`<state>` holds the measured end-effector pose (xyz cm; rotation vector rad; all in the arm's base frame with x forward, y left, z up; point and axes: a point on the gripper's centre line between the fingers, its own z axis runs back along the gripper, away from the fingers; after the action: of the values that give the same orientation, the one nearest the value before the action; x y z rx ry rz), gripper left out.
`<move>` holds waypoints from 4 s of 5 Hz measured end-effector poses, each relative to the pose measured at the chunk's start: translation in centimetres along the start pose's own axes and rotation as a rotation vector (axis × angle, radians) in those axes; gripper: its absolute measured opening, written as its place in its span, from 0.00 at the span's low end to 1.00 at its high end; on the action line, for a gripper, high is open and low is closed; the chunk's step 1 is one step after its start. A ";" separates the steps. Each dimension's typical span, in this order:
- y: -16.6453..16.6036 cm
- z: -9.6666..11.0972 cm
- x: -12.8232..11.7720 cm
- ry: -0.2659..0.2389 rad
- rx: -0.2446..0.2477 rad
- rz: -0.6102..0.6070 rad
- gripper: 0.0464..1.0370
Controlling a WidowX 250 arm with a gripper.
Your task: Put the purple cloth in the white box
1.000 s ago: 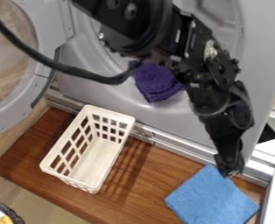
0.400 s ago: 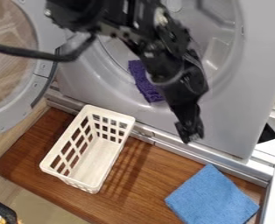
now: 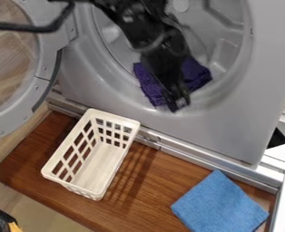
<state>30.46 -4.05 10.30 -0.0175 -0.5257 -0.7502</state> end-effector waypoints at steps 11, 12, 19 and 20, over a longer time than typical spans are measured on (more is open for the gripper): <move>2.3 -1.6 0.0 0.001 0.066 0.021 0.01; 2.3 0.4 -0.5 0.002 0.096 0.040 0.01; -1.1 -4.7 -15.3 0.254 0.148 0.255 0.01; -0.9 -6.5 -15.8 0.268 0.141 0.268 0.01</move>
<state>23.16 4.26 -2.79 0.1403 -0.3106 -0.4435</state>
